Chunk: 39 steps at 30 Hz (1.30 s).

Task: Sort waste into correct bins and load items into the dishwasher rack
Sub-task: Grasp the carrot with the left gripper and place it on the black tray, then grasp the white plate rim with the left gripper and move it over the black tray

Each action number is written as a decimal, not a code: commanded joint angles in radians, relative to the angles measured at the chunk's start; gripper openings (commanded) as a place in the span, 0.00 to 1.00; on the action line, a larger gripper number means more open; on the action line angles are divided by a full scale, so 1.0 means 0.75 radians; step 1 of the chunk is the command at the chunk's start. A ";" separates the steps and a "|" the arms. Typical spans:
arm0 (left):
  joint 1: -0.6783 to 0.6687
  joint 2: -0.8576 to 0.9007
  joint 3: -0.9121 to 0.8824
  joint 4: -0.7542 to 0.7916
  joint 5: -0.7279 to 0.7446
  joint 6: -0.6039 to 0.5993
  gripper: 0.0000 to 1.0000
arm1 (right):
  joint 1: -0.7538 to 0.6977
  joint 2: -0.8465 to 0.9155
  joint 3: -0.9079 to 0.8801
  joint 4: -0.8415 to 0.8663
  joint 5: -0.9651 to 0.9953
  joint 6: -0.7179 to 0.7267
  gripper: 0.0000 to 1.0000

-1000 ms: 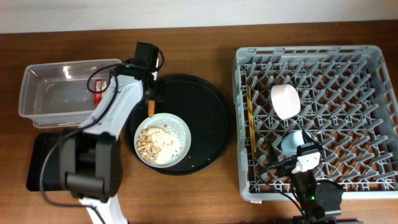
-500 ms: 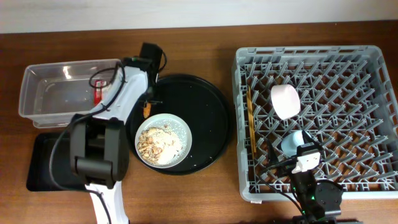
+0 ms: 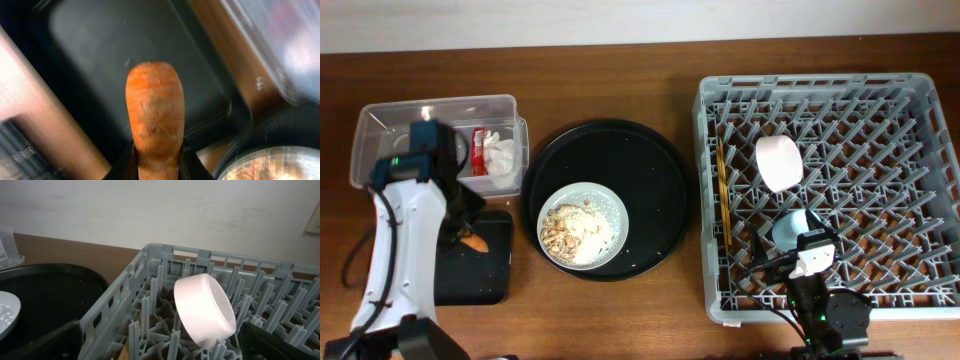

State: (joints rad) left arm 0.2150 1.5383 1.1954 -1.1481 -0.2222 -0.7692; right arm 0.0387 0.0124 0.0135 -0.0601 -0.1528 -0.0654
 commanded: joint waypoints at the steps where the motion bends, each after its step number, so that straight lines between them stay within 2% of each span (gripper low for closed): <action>1: 0.127 -0.030 -0.238 0.183 0.162 -0.071 0.00 | -0.009 -0.009 -0.011 -0.003 -0.012 -0.008 0.98; 2: 0.138 -0.030 -0.253 0.194 0.167 -0.071 0.01 | -0.009 -0.009 -0.011 -0.003 -0.012 -0.008 0.98; 4: 0.139 -0.044 -0.231 0.178 0.194 -0.053 0.30 | -0.009 -0.009 -0.011 -0.003 -0.012 -0.008 0.98; 5: 0.139 -0.054 -0.211 0.162 0.241 -0.028 0.50 | -0.009 -0.009 -0.011 -0.003 -0.012 -0.008 0.98; 6: 0.139 -0.066 -0.179 0.141 0.305 -0.001 0.99 | -0.009 -0.009 -0.011 -0.003 -0.012 -0.008 0.98; 8: 0.132 -0.085 -0.074 0.079 0.464 0.023 0.96 | -0.009 -0.009 -0.011 -0.003 -0.012 -0.008 0.98; 9: 0.120 -0.093 -0.022 0.070 0.506 0.060 0.90 | -0.009 -0.009 -0.011 -0.003 -0.012 -0.008 0.98; 10: 0.045 -0.106 0.052 0.068 0.511 0.100 0.79 | -0.009 -0.009 -0.011 -0.003 -0.012 -0.008 0.98; 11: -0.017 -0.107 0.073 0.093 0.511 0.155 0.73 | -0.009 -0.009 -0.011 -0.003 -0.012 -0.008 0.98; 13: -0.205 -0.104 0.078 0.217 0.494 0.355 0.65 | -0.009 -0.009 -0.011 -0.003 -0.012 -0.008 0.98; 15: -0.502 -0.061 0.078 0.358 0.363 0.553 0.48 | -0.009 -0.009 -0.011 -0.003 -0.012 -0.008 0.98; 17: -0.778 0.047 0.078 0.478 0.299 0.745 0.44 | -0.009 -0.009 -0.011 -0.003 -0.012 -0.008 0.98; 18: -0.881 0.112 0.078 0.503 0.237 0.755 0.38 | -0.009 -0.009 -0.011 -0.003 -0.012 -0.008 0.98; 21: -1.069 0.286 0.078 0.527 0.194 0.743 0.34 | -0.009 -0.009 -0.011 -0.003 -0.012 -0.008 0.98; 23: -1.110 0.363 0.078 0.523 0.191 0.683 0.33 | -0.009 -0.009 -0.011 -0.003 -0.012 -0.008 0.98; 25: -1.116 0.418 0.078 0.508 0.142 0.596 0.28 | -0.009 -0.009 -0.011 -0.003 -0.012 -0.008 0.98; 32: -1.125 0.602 0.075 0.513 0.161 0.598 0.23 | -0.009 -0.009 -0.011 -0.003 -0.012 -0.008 0.98; 33: -1.127 0.608 0.075 0.514 0.160 0.599 0.20 | -0.009 -0.009 -0.011 -0.003 -0.012 -0.008 0.98; 34: -1.127 0.608 0.077 0.515 0.160 0.599 0.08 | -0.009 -0.009 -0.011 -0.003 -0.012 -0.008 0.98; 35: -1.127 0.607 0.087 0.508 0.160 0.600 0.01 | -0.009 -0.009 -0.011 -0.003 -0.012 -0.008 0.98; 37: -1.127 0.604 0.132 0.462 0.160 0.599 0.01 | -0.009 -0.009 -0.011 -0.003 -0.012 -0.008 0.98; 39: -1.127 0.601 0.253 0.329 0.150 0.586 0.01 | -0.009 -0.009 -0.011 -0.003 -0.012 -0.008 0.98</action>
State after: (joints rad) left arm -0.6273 1.9602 1.3064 -0.8303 -0.1406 -0.3290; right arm 0.0387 0.0120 0.0135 -0.0616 -0.1524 -0.0647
